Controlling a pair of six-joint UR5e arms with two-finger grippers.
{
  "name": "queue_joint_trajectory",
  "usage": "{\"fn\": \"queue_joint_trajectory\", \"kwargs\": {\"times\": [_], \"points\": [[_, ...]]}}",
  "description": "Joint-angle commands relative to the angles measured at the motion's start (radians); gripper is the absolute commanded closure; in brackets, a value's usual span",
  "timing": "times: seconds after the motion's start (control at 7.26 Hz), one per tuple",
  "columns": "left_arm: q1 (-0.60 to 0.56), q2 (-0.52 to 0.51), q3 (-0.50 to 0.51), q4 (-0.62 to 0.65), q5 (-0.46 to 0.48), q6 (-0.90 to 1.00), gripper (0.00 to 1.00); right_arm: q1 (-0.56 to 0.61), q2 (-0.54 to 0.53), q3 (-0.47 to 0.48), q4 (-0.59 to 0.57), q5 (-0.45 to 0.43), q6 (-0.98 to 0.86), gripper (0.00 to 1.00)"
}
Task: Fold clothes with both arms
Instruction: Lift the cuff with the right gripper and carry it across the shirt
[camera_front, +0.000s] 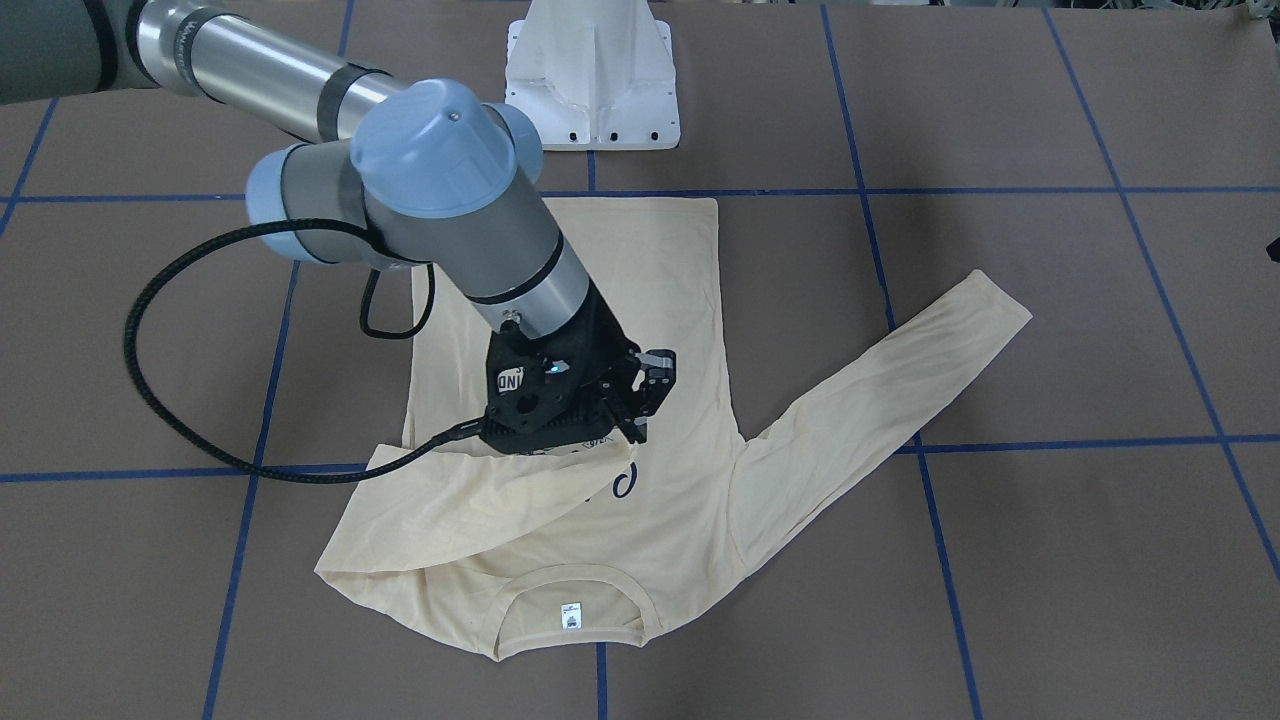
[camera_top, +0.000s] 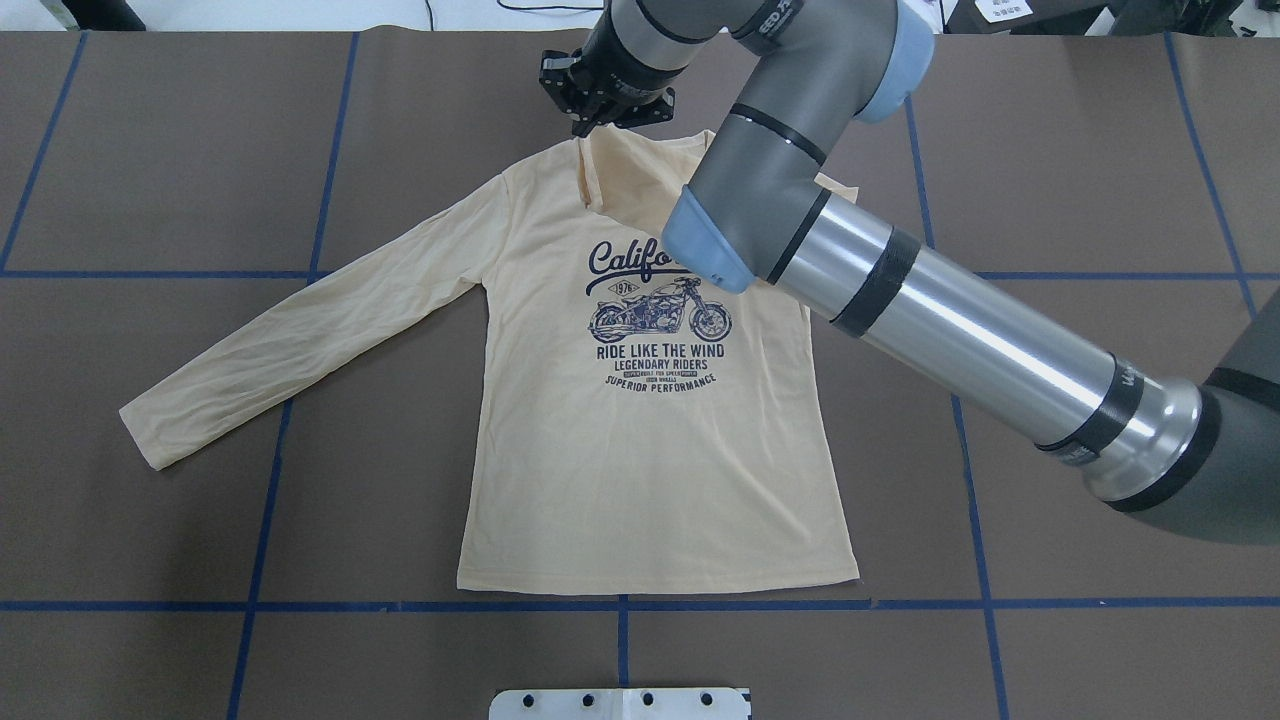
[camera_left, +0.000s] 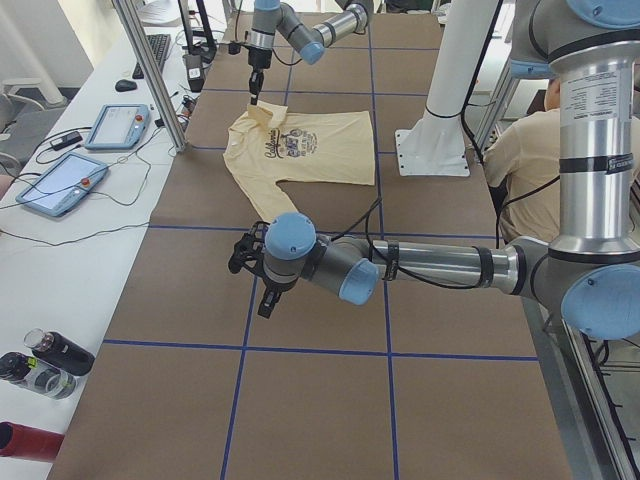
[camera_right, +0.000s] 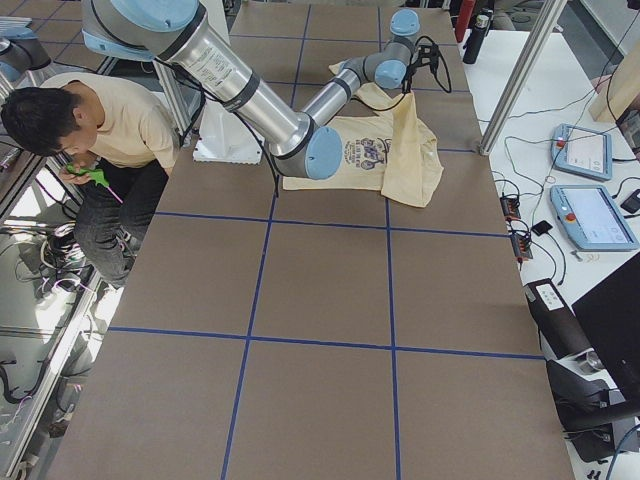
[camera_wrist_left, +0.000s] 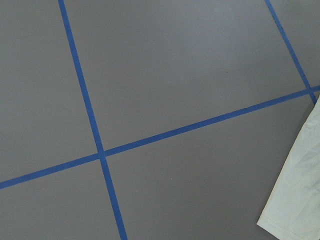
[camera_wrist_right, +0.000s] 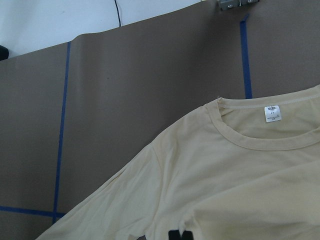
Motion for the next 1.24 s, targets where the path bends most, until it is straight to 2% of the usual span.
{"fn": "queue_joint_trajectory", "kwargs": {"times": [0.0,0.14,0.41,0.96,1.1], "points": [[0.000,0.001,0.009,-0.005,0.000,0.002,0.00,-0.099,0.024,-0.006,-0.002,-0.075,-0.004,1.00],[0.001,0.002,0.009,-0.003,0.000,0.002,0.00,-0.133,0.035,-0.029,0.001,-0.142,-0.010,1.00],[0.001,0.002,0.020,-0.003,0.000,0.002,0.00,-0.145,0.096,-0.122,0.003,-0.150,-0.033,1.00],[0.001,0.002,0.053,-0.057,0.000,-0.003,0.00,-0.153,0.168,-0.236,0.014,-0.165,-0.027,1.00],[0.001,0.002,0.052,-0.057,0.000,-0.005,0.00,-0.162,0.168,-0.239,0.014,-0.168,-0.027,0.88]]}}
